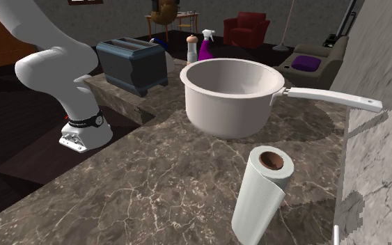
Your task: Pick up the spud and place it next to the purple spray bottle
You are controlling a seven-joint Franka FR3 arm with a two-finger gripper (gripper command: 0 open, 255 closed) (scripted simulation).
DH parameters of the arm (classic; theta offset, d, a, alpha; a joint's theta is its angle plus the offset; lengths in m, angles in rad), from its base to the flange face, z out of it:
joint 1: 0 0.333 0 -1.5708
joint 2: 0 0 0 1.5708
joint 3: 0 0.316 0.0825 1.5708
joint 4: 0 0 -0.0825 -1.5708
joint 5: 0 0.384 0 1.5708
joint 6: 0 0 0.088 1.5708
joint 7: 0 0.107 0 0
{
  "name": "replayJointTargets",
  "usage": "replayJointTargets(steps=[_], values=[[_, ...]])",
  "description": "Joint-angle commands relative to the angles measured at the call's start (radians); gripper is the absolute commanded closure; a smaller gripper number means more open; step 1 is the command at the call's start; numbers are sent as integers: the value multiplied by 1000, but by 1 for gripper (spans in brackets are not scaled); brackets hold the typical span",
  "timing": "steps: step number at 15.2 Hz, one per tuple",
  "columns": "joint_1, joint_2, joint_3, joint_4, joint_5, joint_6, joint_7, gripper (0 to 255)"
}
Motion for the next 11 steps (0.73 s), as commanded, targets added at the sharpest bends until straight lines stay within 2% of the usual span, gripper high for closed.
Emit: replayJointTargets(steps=[1,11], values=[[13,6,43,9,24,-3,56,255],[53,97,264,140,102,-33,328,255]])
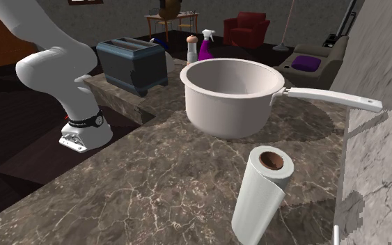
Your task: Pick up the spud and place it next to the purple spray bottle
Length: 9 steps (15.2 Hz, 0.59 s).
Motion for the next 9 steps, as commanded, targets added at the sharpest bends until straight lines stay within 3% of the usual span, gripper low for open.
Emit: replayJointTargets(steps=[1,9], values=[[4,27,46,34,8,-5,56,255],[8,237,297,231,-42,-14,339,255]])
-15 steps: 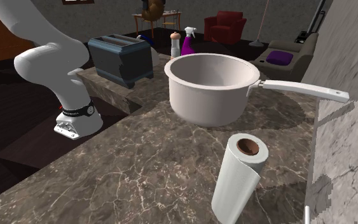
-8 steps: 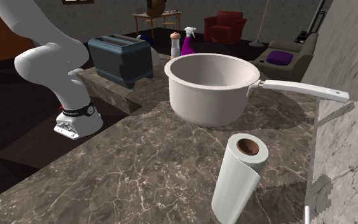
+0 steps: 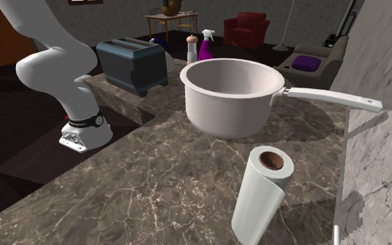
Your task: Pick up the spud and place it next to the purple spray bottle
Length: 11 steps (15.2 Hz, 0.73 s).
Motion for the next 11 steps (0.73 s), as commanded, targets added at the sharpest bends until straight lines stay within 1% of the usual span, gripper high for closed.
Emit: replayJointTargets(steps=[1,3,4,5,11], values=[[0,86,83,71,-42,-6,93,255],[14,189,169,139,-107,-14,195,255],[33,252,210,177,-153,-21,253,255],[59,300,231,206,-190,-28,296,255],[42,241,206,87,-142,64,260,255]])
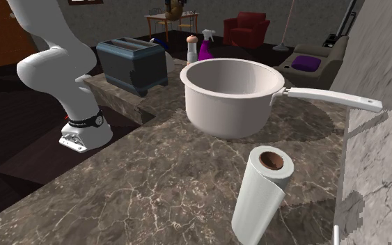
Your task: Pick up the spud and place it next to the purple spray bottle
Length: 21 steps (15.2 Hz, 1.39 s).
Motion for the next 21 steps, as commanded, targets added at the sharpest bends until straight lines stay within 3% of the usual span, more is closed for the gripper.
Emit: replayJointTargets(steps=[1,21], values=[[-8,-26,-7,-41,21,29,-14,255],[-12,-68,-17,-336,55,303,-37,255]])
